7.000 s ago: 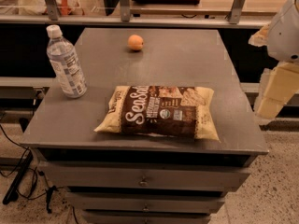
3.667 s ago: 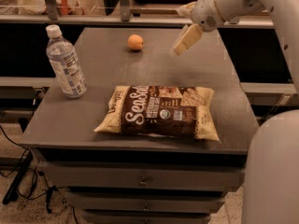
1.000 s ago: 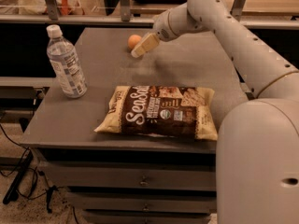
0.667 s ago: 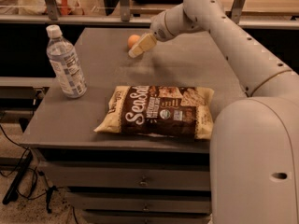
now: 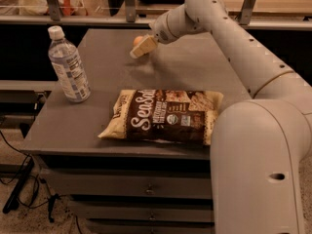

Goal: Move orange near brown chip bag

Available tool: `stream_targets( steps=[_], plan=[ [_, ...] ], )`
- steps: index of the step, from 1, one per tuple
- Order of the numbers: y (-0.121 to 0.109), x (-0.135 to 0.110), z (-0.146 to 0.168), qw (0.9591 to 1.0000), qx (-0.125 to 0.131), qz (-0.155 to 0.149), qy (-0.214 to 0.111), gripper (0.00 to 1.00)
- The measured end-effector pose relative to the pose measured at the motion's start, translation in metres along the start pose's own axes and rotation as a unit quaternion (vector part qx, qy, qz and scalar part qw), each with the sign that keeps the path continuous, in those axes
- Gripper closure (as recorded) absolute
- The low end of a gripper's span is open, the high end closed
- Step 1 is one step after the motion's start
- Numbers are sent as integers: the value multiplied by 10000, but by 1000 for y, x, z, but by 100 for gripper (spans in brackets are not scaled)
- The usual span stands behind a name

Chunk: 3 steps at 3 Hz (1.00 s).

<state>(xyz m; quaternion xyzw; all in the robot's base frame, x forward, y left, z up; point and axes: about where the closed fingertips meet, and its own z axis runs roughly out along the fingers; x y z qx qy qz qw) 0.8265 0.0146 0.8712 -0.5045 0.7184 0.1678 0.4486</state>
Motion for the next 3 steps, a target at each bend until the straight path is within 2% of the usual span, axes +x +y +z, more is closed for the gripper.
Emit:
stream_targets(
  steps=[3],
  plan=[
    [4,1,6,9999,-97,-6,60,88]
  ],
)
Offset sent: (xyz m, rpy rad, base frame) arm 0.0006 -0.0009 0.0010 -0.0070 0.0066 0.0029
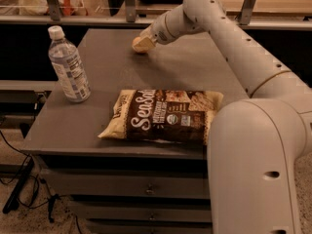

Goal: Move orange near brown chip bag

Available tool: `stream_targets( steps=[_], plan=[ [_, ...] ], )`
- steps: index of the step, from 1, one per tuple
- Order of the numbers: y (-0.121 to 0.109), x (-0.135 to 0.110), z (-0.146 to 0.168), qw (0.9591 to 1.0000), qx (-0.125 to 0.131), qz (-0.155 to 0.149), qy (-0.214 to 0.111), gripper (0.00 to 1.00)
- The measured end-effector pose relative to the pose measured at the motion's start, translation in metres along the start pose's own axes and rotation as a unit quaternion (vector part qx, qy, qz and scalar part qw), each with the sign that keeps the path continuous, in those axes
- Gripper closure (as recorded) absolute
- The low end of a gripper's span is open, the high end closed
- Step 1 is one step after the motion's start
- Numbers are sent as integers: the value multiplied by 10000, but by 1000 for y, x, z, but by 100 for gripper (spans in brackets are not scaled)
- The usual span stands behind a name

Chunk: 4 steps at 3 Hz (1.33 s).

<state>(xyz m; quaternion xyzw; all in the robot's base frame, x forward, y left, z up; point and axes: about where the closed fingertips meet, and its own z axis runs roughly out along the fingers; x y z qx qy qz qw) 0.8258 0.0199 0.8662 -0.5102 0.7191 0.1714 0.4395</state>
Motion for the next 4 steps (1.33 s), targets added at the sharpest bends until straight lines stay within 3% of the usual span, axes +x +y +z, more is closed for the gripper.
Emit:
stream_targets(
  steps=[1,2,3,4],
  plan=[
    [0,-11,-8,9999,-25,-144,-42,100],
    [0,-33,-24,9991,-38,-366,-218,100],
    [8,-48,-31,9967,-343,-661,-333,100],
    [25,-38,-55,9920,-850,-893,-256,100]
  ],
)
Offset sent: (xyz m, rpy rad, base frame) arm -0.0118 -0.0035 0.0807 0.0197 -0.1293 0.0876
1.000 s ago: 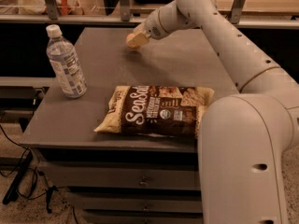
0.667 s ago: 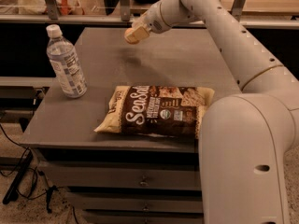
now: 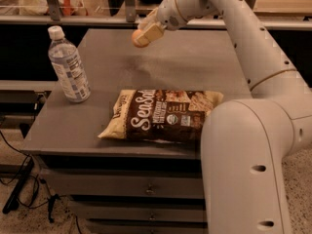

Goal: Move orange near brown chip bag

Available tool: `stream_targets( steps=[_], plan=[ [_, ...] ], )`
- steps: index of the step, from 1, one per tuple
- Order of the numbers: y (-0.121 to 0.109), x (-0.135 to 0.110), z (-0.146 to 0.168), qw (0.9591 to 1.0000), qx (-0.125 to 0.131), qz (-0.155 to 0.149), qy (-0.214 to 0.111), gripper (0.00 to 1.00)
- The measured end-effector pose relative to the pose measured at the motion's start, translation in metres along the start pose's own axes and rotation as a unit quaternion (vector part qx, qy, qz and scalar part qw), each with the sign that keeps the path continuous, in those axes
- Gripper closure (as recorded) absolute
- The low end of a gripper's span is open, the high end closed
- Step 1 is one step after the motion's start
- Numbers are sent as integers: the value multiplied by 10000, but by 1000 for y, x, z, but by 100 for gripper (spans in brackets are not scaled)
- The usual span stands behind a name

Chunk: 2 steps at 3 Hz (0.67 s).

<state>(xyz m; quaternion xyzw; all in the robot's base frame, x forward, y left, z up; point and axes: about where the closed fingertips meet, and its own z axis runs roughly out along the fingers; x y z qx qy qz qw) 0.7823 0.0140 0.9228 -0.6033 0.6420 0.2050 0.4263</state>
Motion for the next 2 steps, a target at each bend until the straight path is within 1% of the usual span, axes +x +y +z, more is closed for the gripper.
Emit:
stream_targets(
  steps=[1,2],
  plan=[
    [18,9,-26,9994,-315,-124,111,100],
    [35,24,-52,9979,-522,-125,356,100]
  ],
)
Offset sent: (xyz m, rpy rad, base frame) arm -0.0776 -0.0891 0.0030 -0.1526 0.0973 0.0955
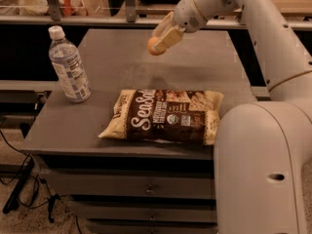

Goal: Move orange near brown chip bag

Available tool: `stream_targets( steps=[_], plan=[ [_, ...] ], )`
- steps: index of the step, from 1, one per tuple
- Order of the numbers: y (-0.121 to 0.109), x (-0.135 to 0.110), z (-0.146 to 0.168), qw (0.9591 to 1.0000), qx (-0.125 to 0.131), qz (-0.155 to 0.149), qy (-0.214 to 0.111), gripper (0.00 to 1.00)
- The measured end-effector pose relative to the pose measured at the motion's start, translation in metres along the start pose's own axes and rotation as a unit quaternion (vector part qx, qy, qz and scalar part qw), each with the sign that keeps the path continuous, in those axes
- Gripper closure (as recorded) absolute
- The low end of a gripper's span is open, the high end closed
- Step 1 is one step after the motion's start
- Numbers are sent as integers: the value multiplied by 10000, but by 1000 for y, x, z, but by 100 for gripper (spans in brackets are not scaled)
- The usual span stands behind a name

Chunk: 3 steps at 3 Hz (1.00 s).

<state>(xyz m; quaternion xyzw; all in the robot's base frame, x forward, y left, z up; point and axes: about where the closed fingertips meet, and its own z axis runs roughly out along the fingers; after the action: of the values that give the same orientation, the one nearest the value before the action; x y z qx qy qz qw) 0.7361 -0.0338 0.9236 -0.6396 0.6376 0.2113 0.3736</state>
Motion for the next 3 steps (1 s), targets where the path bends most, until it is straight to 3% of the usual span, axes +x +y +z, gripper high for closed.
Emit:
stream_targets(
  steps=[1,3],
  plan=[
    [20,14,-15,9991,-209,-7,373,100],
    [65,41,-23,9919,-762,72,1013,100]
  ],
)
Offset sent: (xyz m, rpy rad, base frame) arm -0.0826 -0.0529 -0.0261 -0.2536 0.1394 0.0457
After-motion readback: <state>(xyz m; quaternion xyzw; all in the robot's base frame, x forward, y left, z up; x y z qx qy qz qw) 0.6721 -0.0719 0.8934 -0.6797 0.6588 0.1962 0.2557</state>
